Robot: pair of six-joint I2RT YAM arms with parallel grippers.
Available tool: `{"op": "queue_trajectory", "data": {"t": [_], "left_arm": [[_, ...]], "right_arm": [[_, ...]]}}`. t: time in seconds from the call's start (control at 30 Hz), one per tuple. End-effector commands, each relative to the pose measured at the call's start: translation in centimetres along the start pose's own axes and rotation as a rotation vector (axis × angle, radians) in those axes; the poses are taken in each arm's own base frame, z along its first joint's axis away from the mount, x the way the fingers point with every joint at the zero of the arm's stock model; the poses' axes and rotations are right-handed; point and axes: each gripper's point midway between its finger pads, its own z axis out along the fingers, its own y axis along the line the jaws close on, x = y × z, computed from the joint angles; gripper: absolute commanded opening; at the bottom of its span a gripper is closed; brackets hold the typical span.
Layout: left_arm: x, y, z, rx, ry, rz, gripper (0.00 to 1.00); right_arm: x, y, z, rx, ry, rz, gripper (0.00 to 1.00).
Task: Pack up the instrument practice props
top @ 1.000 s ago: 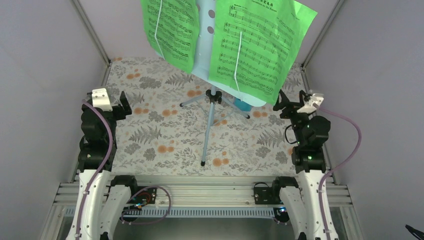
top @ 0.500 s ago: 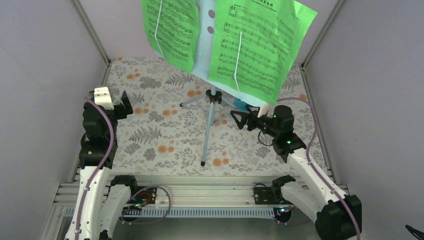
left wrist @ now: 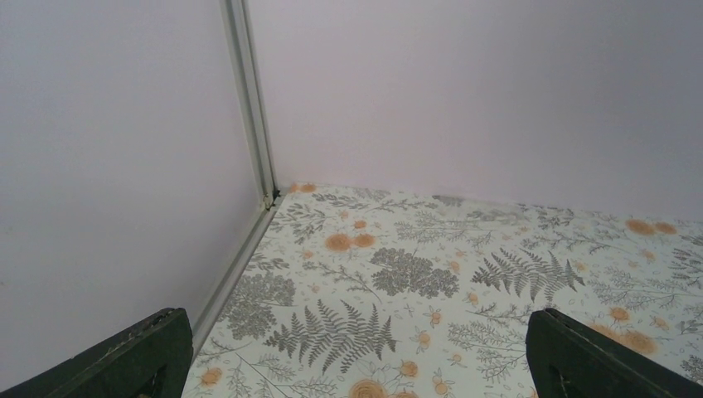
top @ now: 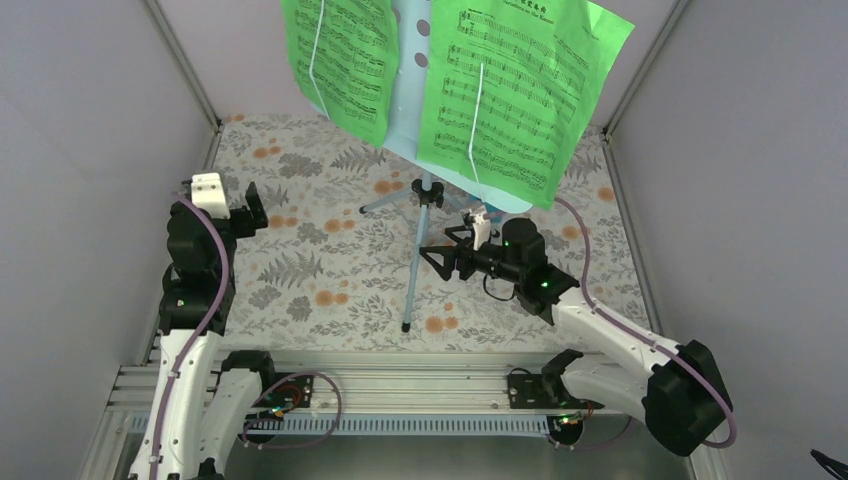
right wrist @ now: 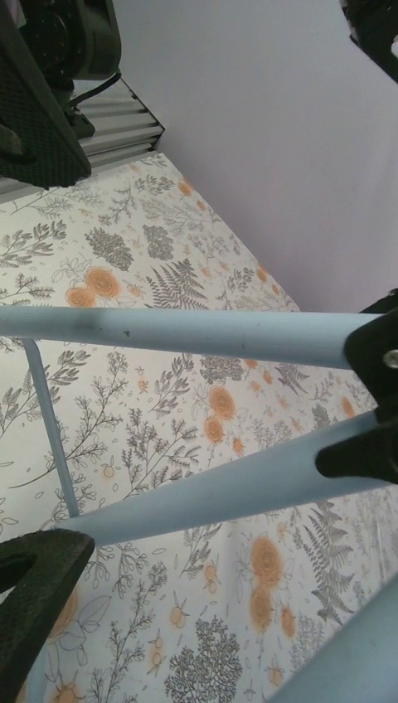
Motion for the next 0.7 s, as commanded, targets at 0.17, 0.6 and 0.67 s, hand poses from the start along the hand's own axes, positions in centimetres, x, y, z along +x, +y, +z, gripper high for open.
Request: {"op": "queue_trajectory", "data": {"t": [0.17,0.6,0.67], "left_arm": [[-0.4,-0.1,0.0,0.007,-0.017,0.005,1.0],[-0.4,-0.2,-0.2,0.018,-0.021,0.002,1.0],[-0.4,-0.3,-0.2,0.019,-0.02,0.003,1.0]], "right_arm": [[-0.3,-0.1,1.1,0.039,-0.028,-0.027,0.97],[0.1,-0.1,3.4,0.055,0.002,-0.034,0.77],[-0.1,0.1,3.9,0.056,0.006,-0.037,0.69]]}}
